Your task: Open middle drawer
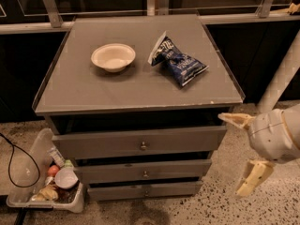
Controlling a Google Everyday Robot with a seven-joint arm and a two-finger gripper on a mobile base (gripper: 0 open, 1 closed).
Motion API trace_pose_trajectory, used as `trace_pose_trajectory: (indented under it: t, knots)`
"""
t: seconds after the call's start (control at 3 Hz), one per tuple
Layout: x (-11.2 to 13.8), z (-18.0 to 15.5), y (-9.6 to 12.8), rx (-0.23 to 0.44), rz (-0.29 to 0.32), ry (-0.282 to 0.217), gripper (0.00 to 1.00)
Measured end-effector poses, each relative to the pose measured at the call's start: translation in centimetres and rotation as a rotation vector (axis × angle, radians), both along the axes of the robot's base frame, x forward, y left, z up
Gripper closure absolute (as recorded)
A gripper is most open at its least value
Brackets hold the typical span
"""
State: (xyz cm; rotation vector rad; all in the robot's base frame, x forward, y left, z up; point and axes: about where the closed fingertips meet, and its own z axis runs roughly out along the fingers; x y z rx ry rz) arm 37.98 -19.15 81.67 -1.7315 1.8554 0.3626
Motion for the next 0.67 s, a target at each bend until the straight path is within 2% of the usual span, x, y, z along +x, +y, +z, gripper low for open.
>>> trace_pose_trajectory:
  t: [0.33, 0.67]
  knots:
    - [-0.3, -4.6, 1.6, -0.043, 0.009, 0.019, 0.0]
    - [0.6, -9.1, 2.1, -0.07, -0.013, -0.014, 0.0]
